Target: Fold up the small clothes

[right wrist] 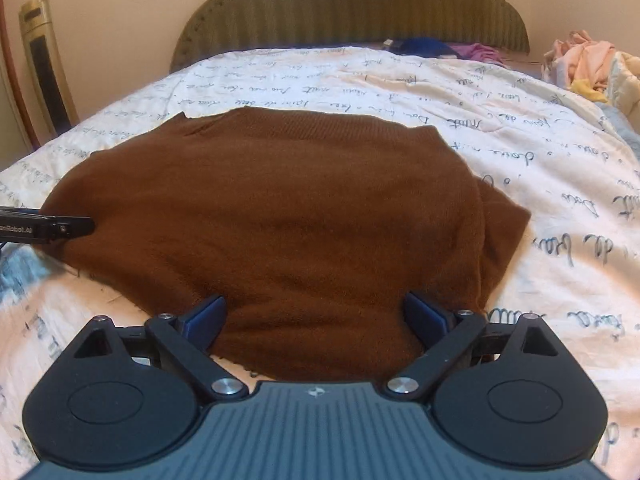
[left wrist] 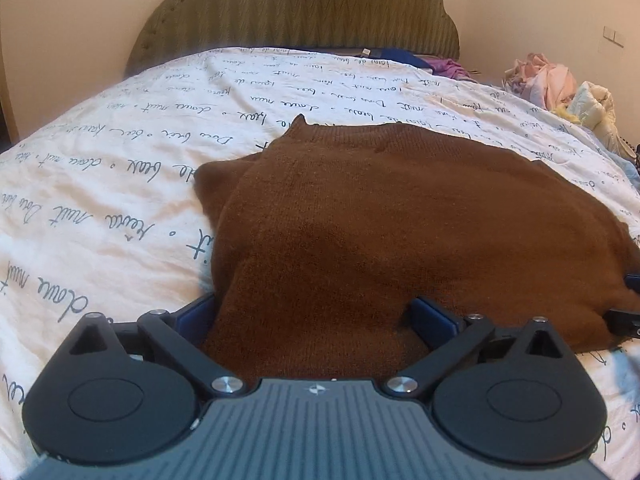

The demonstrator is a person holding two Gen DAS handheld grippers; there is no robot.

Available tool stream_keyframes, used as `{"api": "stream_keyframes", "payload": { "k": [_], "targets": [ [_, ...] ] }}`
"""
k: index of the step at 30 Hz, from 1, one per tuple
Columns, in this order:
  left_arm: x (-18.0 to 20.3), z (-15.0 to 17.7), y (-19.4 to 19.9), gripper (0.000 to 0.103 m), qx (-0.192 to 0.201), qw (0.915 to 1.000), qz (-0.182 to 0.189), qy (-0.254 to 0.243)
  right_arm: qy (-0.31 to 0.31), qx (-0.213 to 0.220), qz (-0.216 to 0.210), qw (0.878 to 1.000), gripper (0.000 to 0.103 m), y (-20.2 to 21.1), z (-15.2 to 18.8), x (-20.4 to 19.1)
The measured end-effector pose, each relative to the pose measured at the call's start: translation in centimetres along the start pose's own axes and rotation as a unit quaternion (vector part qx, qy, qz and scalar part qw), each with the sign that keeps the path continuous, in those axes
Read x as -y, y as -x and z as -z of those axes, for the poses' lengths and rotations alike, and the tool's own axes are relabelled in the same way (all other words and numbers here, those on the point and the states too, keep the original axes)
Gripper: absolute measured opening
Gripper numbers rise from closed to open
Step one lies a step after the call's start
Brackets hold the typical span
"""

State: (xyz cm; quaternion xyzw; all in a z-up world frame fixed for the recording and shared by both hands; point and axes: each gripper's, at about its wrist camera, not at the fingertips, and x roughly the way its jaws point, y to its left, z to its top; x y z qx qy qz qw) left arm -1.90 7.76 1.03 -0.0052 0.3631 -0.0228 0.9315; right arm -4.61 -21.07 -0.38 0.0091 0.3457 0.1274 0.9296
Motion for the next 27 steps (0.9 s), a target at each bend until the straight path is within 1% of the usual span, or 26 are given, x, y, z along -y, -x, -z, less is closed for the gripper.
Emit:
{"api": "stream_keyframes", "payload": {
  "k": [1, 3, 4, 6, 7, 8, 9, 10, 11, 12, 13, 14, 15, 16, 17, 18, 19, 20, 21, 23, 25, 26, 27],
  "targets": [
    [-0.1, -0.2, 0.2, 0.101, -0.003, 1.0, -0.001, 0.002, -0.001, 0.002, -0.006, 1.0, 0.098, 0.0, 0.1, 0.2],
    [-0.8, -0.4, 1.4, 0.093, 0.004, 0.9997, -0.004, 0.022, -0.013, -0.006, -0.01, 1.0, 0.098, 0.6, -0.5, 0.4],
    [-1.3, -0.3, 2.2, 0.093, 0.01, 0.9993, -0.005, 0.035, -0.025, -0.005, -0.012, 1.0, 0.098, 1.2, -0.7, 0.5],
    [-2.9, 0.1, 4.1, 0.094, 0.024, 0.9964, -0.001, 0.082, -0.051, 0.013, -0.024, 0.998, 0.098, 2.6, -1.1, 0.9],
    [-3.7, 0.6, 4.9, 0.095, 0.026, 0.9931, 0.008, 0.114, -0.061, 0.025, -0.033, 0.997, 0.098, 3.4, -1.1, 1.2],
    [-4.7, 1.1, 5.6, 0.095, 0.022, 0.9858, 0.035, 0.163, -0.069, 0.035, -0.04, 0.996, 0.098, 4.0, -1.1, 1.3],
    [-5.6, 1.7, 5.9, 0.095, 0.015, 0.9762, 0.064, 0.207, -0.076, 0.044, -0.048, 0.995, 0.098, 4.6, -1.2, 1.5],
    [-6.5, 2.5, 6.1, 0.095, 0.007, 0.9596, 0.098, 0.263, -0.083, 0.052, -0.056, 0.994, 0.098, 5.0, -1.3, 1.6],
    [-7.2, 3.3, 6.2, 0.095, 0.002, 0.9395, 0.131, 0.317, -0.093, 0.058, -0.066, 0.992, 0.098, 5.4, -1.4, 1.8],
    [-7.7, 4.0, 6.1, 0.095, 0.003, 0.9199, 0.163, 0.357, -0.107, 0.063, -0.077, 0.989, 0.098, 5.6, -1.7, 2.1],
    [-8.0, 4.4, 5.8, 0.095, 0.004, 0.9038, 0.185, 0.386, -0.122, 0.066, -0.088, 0.986, 0.098, 5.6, -2.0, 2.3],
    [-8.1, 4.5, 5.5, 0.095, 0.006, 0.893, 0.195, 0.406, -0.136, 0.068, -0.101, 0.983, 0.098, 5.6, -2.3, 2.5],
    [-8.2, 4.3, 5.0, 0.095, 0.006, 0.8873, 0.193, 0.419, -0.149, 0.068, -0.113, 0.98, 0.098, 5.5, -2.7, 2.6],
    [-8.4, 4.0, 4.5, 0.095, 0.007, 0.8837, 0.188, 0.429, -0.16, 0.067, -0.126, 0.977, 0.098, 5.3, -3.4, 2.6],
    [-8.5, 3.5, 4.1, 0.093, 0.013, 0.8821, 0.181, 0.435, -0.165, 0.065, -0.137, 0.975, 0.098, 5.1, -4.0, 2.4],
    [-8.7, 3.0, 3.8, 0.089, 0.02, 0.8838, 0.169, 0.436, -0.167, 0.065, -0.146, 0.973, 0.098, 5.0, -4.5, 2.2],
    [-8.8, 2.5, 3.5, 0.085, 0.022, 0.8871, 0.152, 0.435, -0.166, 0.065, -0.156, 0.972, 0.098, 5.0, -5.0, 1.9],
    [-8.8, 1.9, 3.0, 0.073, 0.021, 0.8914, 0.129, 0.434, -0.161, 0.065, -0.163, 0.971, 0.098, 4.9, -5.6, 1.4],
    [-8.7, 1.6, 2.7, 0.059, 0.021, 0.8959, 0.116, 0.428, -0.155, 0.064, -0.167, 0.972, 0.098, 4.7, -6.2, 0.9],
    [-8.4, 1.0, 2.0, 0.051, 0.01, 0.9047, 0.1, 0.414, -0.145, 0.058, -0.176, 0.972, 0.098, 4.1, -7.2, -0.1],
    [-7.9, 0.8, 2.0, 0.051, 0.019, 0.914, 0.096, 0.394, -0.142, 0.044, -0.195, 0.969, 0.098, 2.9, -8.4, -1.2],
    [-7.5, 0.7, 2.1, 0.042, 0.021, 0.921, 0.087, 0.379, -0.142, 0.035, -0.205, 0.968, 0.098, 2.2, -9.0, -1.8],
    [-7.0, 0.6, 2.0, 0.009, 0.02, 0.9284, 0.075, 0.364, -0.14, 0.024, -0.216, 0.966, 0.098, 1.4, -9.6, -2.4]
  ]
}}
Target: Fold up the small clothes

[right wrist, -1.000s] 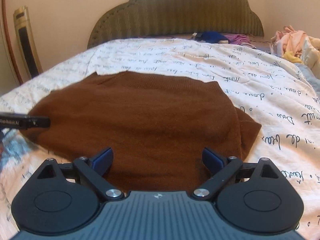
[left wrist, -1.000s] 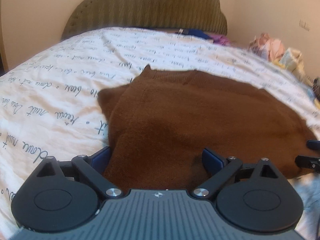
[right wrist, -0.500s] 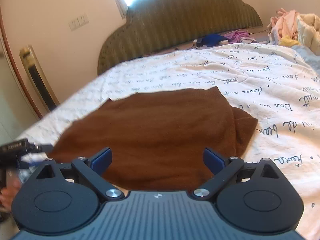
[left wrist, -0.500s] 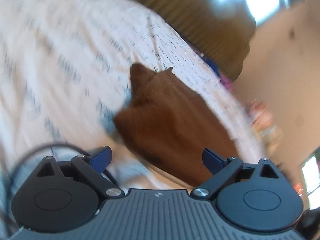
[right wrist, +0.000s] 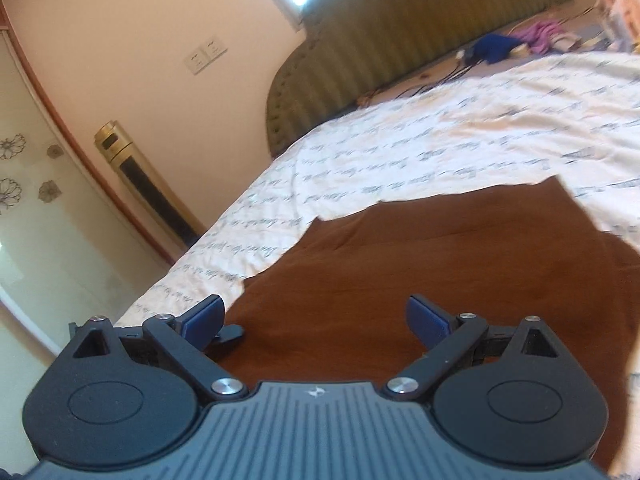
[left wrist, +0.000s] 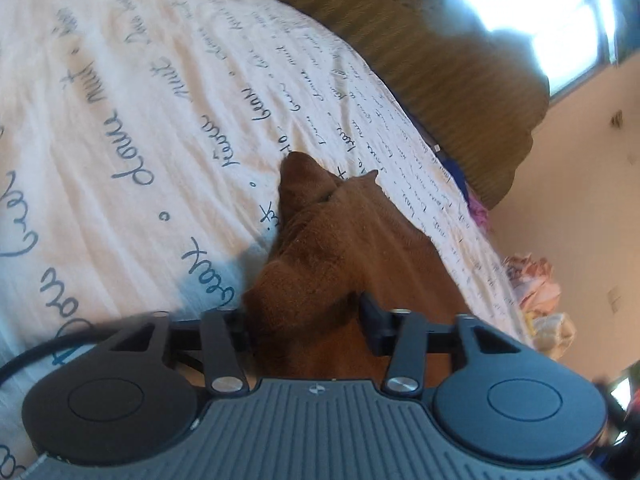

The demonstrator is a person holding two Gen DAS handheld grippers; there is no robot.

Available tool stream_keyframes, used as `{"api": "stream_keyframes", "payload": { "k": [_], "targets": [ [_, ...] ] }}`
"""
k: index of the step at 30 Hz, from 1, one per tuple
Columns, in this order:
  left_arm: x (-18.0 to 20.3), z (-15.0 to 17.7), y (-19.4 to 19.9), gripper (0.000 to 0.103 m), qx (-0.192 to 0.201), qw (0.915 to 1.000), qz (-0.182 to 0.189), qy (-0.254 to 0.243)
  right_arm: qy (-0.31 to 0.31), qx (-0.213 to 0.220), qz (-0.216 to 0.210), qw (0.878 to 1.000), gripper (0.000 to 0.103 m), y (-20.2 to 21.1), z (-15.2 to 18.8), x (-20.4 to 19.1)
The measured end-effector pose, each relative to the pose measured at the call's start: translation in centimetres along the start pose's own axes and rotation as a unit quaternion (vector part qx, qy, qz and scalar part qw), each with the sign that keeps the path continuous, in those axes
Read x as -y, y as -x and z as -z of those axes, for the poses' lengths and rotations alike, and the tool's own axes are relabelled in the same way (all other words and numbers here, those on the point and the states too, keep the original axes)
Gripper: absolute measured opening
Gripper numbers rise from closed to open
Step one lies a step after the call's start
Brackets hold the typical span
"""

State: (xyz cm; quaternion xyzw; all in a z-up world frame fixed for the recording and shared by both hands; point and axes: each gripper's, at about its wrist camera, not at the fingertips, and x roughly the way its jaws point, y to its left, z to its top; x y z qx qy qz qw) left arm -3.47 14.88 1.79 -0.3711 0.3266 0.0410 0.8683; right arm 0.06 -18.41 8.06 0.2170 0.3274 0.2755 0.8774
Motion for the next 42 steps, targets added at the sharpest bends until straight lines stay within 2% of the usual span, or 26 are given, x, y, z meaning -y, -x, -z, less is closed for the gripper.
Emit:
{"api": "stream_keyframes", "payload": {
  "k": [3, 6, 9, 11, 14, 17, 18, 19, 21, 22, 24, 27, 30, 32, 35, 38, 39, 41, 42],
  "targets": [
    [1.3, 0.8, -0.2, 0.008, 0.01, 0.9984, -0.029, -0.047, 0.013, -0.052, -0.021, 0.998, 0.098, -4.8, -1.6, -1.9],
    [3.6, 2.2, 0.3, 0.007, 0.042, 0.9894, -0.059, -0.126, 0.032, -0.119, -0.036, 0.992, 0.098, -10.5, -3.4, -4.2],
    [5.6, 3.6, 0.8, 0.007, 0.073, 0.9779, -0.065, -0.185, 0.035, -0.187, -0.052, 0.98, 0.098, -16.0, -4.7, -6.3],
    [6.8, 4.5, 1.1, 0.007, 0.085, 0.9688, -0.063, -0.224, 0.062, -0.223, -0.027, 0.972, 0.098, -19.2, -5.0, -7.7],
    [8.4, 6.1, 0.7, 0.007, 0.094, 0.9542, -0.06, -0.278, 0.111, -0.28, 0.011, 0.954, 0.098, -23.2, -4.1, -9.3],
    [9.3, 7.5, 0.7, 0.007, 0.098, 0.94, -0.056, -0.322, 0.164, -0.307, 0.034, 0.937, 0.098, -25.0, -2.7, -10.6],
    [9.6, 7.7, 0.6, 0.006, 0.096, 0.9372, -0.057, -0.331, 0.183, -0.311, 0.042, 0.932, 0.095, -25.3, -2.1, -10.8],
    [9.8, 7.9, 0.4, 0.006, 0.093, 0.9357, -0.057, -0.336, 0.201, -0.308, 0.048, 0.929, 0.068, -25.4, -1.7, -10.8],
    [10.2, 7.9, 0.2, 0.005, 0.09, 0.9345, -0.055, -0.34, 0.228, -0.298, 0.068, 0.924, 0.032, -24.9, -1.6, -9.9],
    [10.6, 7.9, 0.2, 0.005, 0.091, 0.9337, -0.052, -0.342, 0.217, -0.291, 0.061, 0.93, 0.025, -24.3, -2.2, -8.9],
    [11.9, 8.2, 0.1, 0.005, 0.095, 0.9307, -0.035, -0.351, 0.176, -0.275, 0.032, 0.945, 0.021, -22.3, -4.0, -6.5],
    [15.2, 9.7, -0.1, 0.005, 0.093, 0.9243, 0.014, -0.37, 0.145, -0.238, 0.015, 0.96, 0.02, -17.9, -6.0, -3.1],
    [19.0, 12.7, -0.7, 0.005, 0.084, 0.9103, 0.068, -0.4, 0.112, -0.19, 0.012, 0.975, 0.02, -12.1, -8.1, 1.0],
    [21.2, 15.5, -1.8, 0.005, 0.067, 0.8975, 0.094, -0.426, 0.084, -0.168, 0.021, 0.982, 0.02, -8.3, -8.8, 4.6],
    [23.0, 19.4, -4.0, 0.005, 0.02, 0.8807, 0.114, -0.459, 0.038, -0.152, 0.047, 0.987, 0.02, -3.7, -8.4, 10.4],
    [23.3, 22.3, -6.0, 0.005, -0.006, 0.8605, 0.104, -0.499, -0.016, -0.15, 0.067, 0.986, 0.021, -1.7, -6.2, 15.5],
    [23.2, 22.6, -6.3, 0.006, -0.005, 0.8548, 0.1, -0.509, -0.04, -0.144, 0.062, 0.987, 0.022, -1.3, -5.3, 16.8],
    [22.8, 22.0, -5.7, 0.011, -0.01, 0.8528, 0.122, -0.508, -0.106, -0.115, 0.025, 0.987, 0.024, -0.3, -4.4, 18.9],
    [22.7, 21.2, -5.2, 0.019, -0.013, 0.8527, 0.137, -0.504, -0.134, -0.101, 0.011, 0.986, 0.029, 0.2, -4.2, 19.7]
  ]
}}
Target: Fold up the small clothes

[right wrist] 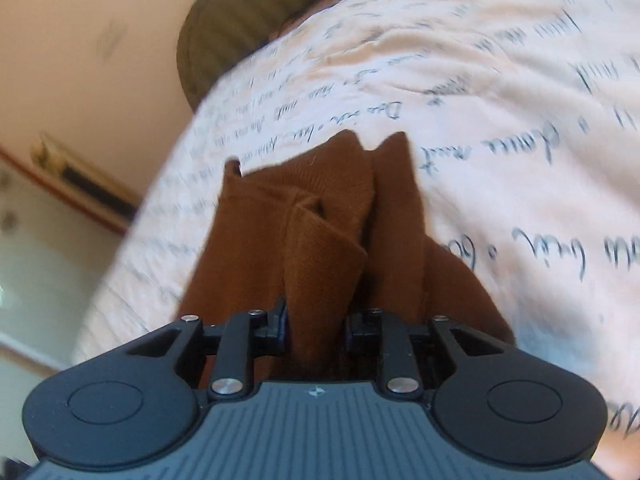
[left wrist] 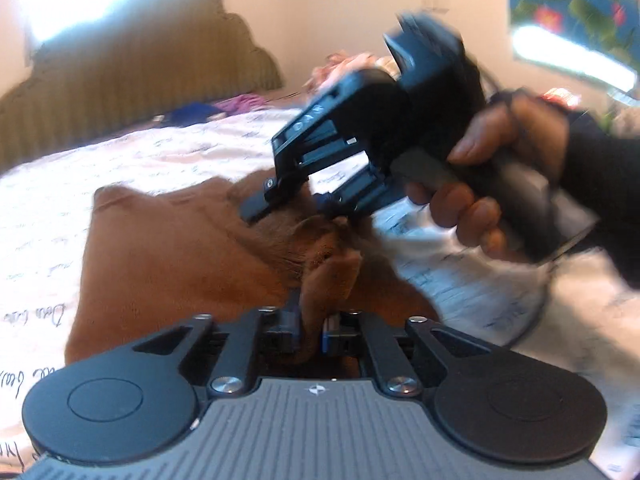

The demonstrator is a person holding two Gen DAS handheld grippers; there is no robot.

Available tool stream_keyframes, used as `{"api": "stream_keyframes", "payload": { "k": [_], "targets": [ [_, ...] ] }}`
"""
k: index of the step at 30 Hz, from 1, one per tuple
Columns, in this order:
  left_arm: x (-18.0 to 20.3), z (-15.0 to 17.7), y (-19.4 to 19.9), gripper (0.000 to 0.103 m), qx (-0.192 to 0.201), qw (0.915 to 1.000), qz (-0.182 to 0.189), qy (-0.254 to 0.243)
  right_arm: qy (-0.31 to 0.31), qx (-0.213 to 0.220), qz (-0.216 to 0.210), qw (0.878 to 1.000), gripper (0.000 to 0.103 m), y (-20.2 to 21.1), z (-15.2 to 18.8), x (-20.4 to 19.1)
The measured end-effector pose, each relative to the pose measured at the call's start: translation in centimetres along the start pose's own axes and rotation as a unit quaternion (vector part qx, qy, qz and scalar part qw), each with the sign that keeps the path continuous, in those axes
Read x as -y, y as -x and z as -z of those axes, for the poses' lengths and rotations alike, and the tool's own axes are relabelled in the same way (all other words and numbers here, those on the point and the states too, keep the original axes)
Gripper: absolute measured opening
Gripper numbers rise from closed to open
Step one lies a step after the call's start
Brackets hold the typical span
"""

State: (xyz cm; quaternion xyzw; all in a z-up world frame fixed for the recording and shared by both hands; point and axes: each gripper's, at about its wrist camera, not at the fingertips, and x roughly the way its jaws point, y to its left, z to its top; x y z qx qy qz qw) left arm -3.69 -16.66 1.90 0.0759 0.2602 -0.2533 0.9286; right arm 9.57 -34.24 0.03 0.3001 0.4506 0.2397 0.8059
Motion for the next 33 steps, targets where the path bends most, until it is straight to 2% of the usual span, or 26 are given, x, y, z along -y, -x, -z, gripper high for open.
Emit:
{"api": "stream_keyframes", "payload": {
  "k": [1, 2, 3, 5, 9, 11, 12, 14, 18, 19, 21, 23, 24, 25, 26, 27, 29, 33],
  "targets": [
    [-0.5, -0.2, 0.8, 0.026, 0.006, 0.9999, 0.014, 0.001, -0.015, 0.015, -0.013, 1.0, 0.038, 0.6, 0.0, 0.4],
    [-1.1, -0.2, 1.8, 0.039, 0.016, 0.9996, 0.025, 0.002, -0.023, 0.031, -0.026, 0.999, 0.045, 1.1, 0.1, 0.6],
    [-1.5, -0.2, 3.0, 0.048, 0.027, 0.9994, 0.024, 0.0, -0.027, 0.045, -0.038, 0.998, 0.056, 1.6, 0.1, 0.7],
    [-2.4, 0.1, 4.0, 0.052, 0.038, 0.9991, 0.002, -0.016, -0.025, 0.053, -0.041, 0.997, 0.057, 2.1, -0.2, 0.7],
    [-2.2, 0.9, 4.7, 0.052, 0.038, 0.996, -0.052, -0.062, -0.018, 0.043, -0.037, 0.998, 0.056, 1.8, -0.5, 0.4],
    [-2.7, 1.0, 5.2, 0.053, 0.028, 0.9969, -0.056, -0.048, -0.012, 0.032, -0.017, 0.999, 0.049, 0.8, -0.6, 0.1],
    [-3.2, 1.1, 5.2, 0.053, 0.021, 0.9974, -0.06, -0.036, -0.002, 0.029, -0.001, 1.0, 0.011, 0.3, -0.4, -0.1],
    [-4.7, 1.3, 6.2, 0.054, 0.023, 0.9975, -0.067, -0.006, 0.027, 0.033, 0.026, 0.999, 0.01, 0.1, 0.0, -0.8],
    [-8.1, 1.5, 8.2, 0.072, 0.048, 0.9957, -0.059, 0.053, 0.038, 0.062, 0.021, 0.997, 0.009, 2.5, 0.8, -0.8],
    [-9.0, 1.5, 8.1, 0.073, 0.049, 0.9948, -0.054, 0.071, 0.029, 0.06, 0.029, 0.997, 0.01, 2.6, 1.0, 0.0],
    [-10.1, 1.3, 7.7, 0.07, 0.036, 0.9936, -0.054, 0.092, -0.002, 0.054, 0.02, 0.998, 0.014, 2.1, 1.5, 1.6],
    [-9.7, 1.3, 8.5, 0.069, 0.033, 0.9957, -0.067, 0.054, -0.046, 0.065, 0.004, 0.997, 0.021, 2.7, 2.0, 2.0],
    [-9.1, 1.5, 8.9, 0.069, 0.039, 0.9962, -0.075, 0.019, -0.052, 0.072, -0.006, 0.996, 0.032, 3.5, 2.3, 1.6],
    [-8.4, 1.9, 9.4, 0.069, 0.045, 0.9956, -0.081, -0.013, -0.048, 0.079, -0.017, 0.996, 0.049, 4.3, 2.6, 1.1],
    [-7.9, 2.3, 9.8, 0.069, 0.049, 0.9945, -0.085, -0.039, -0.04, 0.087, -0.026, 0.995, 0.055, 5.4, 3.2, 0.4],
    [-7.4, 3.0, 9.7, 0.069, 0.047, 0.9934, -0.085, -0.06, -0.033, 0.091, -0.027, 0.995, 0.058, 6.3, 3.9, -0.3],
    [-6.7, 3.9, 9.0, 0.068, 0.037, 0.9932, -0.083, -0.073, -0.011, 0.079, -0.032, 0.996, 0.058, 7.4, 5.2, -1.8],
    [-6.3, 3.6, 6.5, 0.058, 0.01, 0.9936, -0.097, -0.057, 0.037, 0.035, -0.007, 0.999, 0.058, 6.9, 7.5, -4.3]
  ]
}}
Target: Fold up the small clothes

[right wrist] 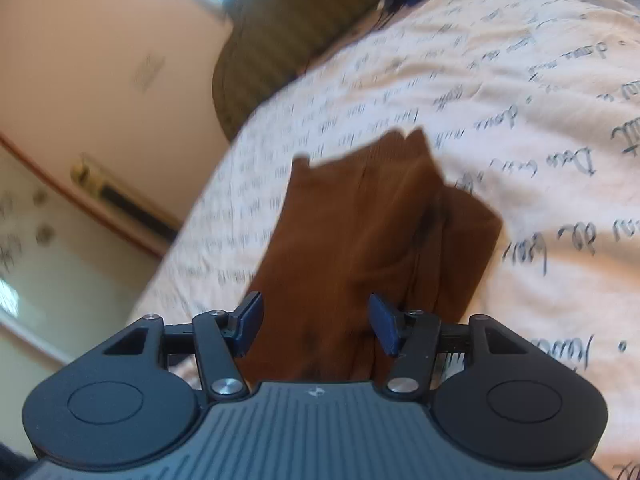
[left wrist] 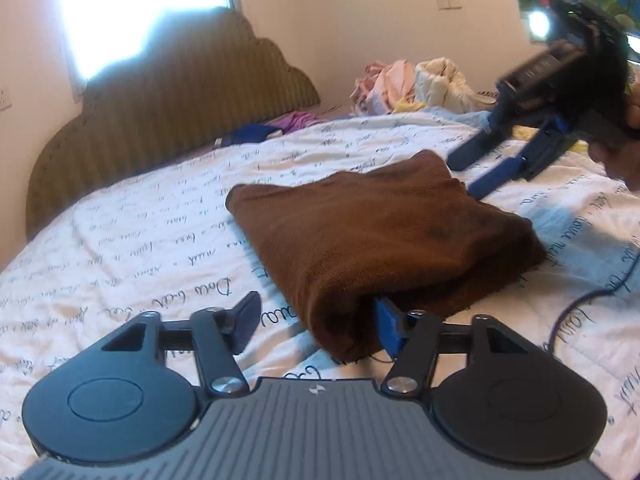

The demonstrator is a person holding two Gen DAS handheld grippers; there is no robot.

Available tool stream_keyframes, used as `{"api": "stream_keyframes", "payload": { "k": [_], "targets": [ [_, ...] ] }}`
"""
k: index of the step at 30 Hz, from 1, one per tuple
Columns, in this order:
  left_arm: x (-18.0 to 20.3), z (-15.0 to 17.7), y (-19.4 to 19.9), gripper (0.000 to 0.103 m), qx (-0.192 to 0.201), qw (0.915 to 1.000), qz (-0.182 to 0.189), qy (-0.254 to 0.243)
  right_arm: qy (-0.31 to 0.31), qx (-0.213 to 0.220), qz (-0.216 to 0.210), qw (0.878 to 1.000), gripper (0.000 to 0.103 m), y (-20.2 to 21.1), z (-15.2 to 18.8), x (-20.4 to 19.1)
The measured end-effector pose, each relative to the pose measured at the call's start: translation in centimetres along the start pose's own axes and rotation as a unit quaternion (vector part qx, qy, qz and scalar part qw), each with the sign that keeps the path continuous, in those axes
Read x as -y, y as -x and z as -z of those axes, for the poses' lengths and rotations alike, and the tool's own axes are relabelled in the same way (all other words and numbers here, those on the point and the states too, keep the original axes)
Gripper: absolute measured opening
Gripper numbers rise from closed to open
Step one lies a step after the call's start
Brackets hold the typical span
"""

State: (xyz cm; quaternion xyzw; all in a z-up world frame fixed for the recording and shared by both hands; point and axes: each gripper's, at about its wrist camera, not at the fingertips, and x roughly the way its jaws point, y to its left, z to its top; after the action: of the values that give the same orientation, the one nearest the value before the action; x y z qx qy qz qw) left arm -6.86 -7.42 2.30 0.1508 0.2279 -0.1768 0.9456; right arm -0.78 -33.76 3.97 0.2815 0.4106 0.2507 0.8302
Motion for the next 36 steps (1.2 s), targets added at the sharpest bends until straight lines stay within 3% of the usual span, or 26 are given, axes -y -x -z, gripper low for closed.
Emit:
{"api": "stream_keyframes", "payload": {
  "k": [3, 7, 12, 17, 19, 20, 21, 22, 25, 27, 29, 30, 32, 33, 34, 35, 36],
  "targets": [
    [1.2, -0.3, -1.5, 0.052, -0.029, 0.9994, -0.004, -0.018, 0.015, -0.022, 0.037, 0.999, 0.057, -1.6, 0.7, -0.3],
    [1.5, -0.4, -0.3, 0.052, -0.017, 0.9992, 0.025, -0.026, 0.013, -0.027, 0.055, 0.998, 0.056, -2.2, 0.8, -0.3],
    [0.8, 0.3, -1.5, 0.054, -0.046, 0.9987, -0.013, -0.019, -0.001, -0.009, 0.057, 0.998, 0.056, -0.5, 0.7, 0.2],
    [1.0, -0.3, -2.0, 0.054, -0.042, 0.9988, -0.021, -0.01, -0.005, -0.036, 0.07, 0.997, 0.056, -1.7, 1.0, 0.6],
    [1.4, -0.3, -2.8, 0.048, -0.044, 0.9986, -0.025, -0.014, -0.004, -0.042, 0.073, 0.996, 0.056, -2.4, 1.1, 0.6],
    [1.5, -0.3, -3.1, 0.032, -0.049, 0.9985, -0.022, -0.013, -0.004, -0.042, 0.071, 0.997, 0.055, -2.7, 1.1, 0.7],
    [1.4, -0.4, -3.2, 0.023, -0.048, 0.9985, -0.024, -0.011, 0.002, -0.042, 0.07, 0.997, 0.044, -2.9, 1.1, 0.7],
    [1.2, -0.5, -2.9, 0.02, -0.042, 0.9988, -0.026, -0.007, 0.007, -0.037, 0.073, 0.997, 0.014, -2.9, 1.1, 0.5],
    [-0.3, -0.7, -1.5, 0.017, -0.037, 0.9993, -0.011, 0.007, 0.029, -0.028, 0.075, 0.996, 0.006, -1.6, 1.6, -0.4],
    [-0.7, 0.0, -2.1, 0.018, -0.053, 0.9986, -0.008, -0.002, 0.039, -0.02, 0.082, 0.996, 0.006, -0.5, 2.4, -0.6],
    [-0.2, 0.6, -2.8, 0.018, -0.056, 0.9982, -0.018, -0.01, 0.013, -0.028, 0.084, 0.996, 0.006, -1.1, 3.5, 1.3],
    [0.2, 0.4, -2.7, 0.018, -0.055, 0.998, -0.021, -0.021, -0.003, -0.021, 0.065, 0.998, 0.006, -1.5, 4.0, 2.3],
    [-0.2, 0.0, -1.6, 0.023, -0.049, 0.9985, 0.01, -0.025, -0.026, -0.004, 0.045, 0.999, 0.008, -1.3, 4.2, 2.6],
    [-1.0, 0.0, -0.7, 0.034, -0.042, 0.9985, 0.032, -0.017, -0.029, -0.003, 0.04, 0.999, 0.014, -0.9, 3.9, 2.3],
    [-2.0, -0.1, 0.0, 0.042, -0.037, 0.9977, 0.056, -0.006, -0.031, -0.003, 0.032, 0.999, 0.028, -0.4, 3.6, 2.0],
    [-3.4, -0.1, 1.0, 0.063, -0.025, 0.9961, 0.082, 0.018, -0.035, 0.003, 0.021, 0.999, 0.037, 0.4, 3.1, 1.9],
    [-4.9, -0.3, 1.6, 0.078, -0.01, 0.9943, 0.094, 0.05, -0.04, 0.018, 0.011, 0.999, 0.067, 1.2, 2.7, 2.0]
  ]
}}
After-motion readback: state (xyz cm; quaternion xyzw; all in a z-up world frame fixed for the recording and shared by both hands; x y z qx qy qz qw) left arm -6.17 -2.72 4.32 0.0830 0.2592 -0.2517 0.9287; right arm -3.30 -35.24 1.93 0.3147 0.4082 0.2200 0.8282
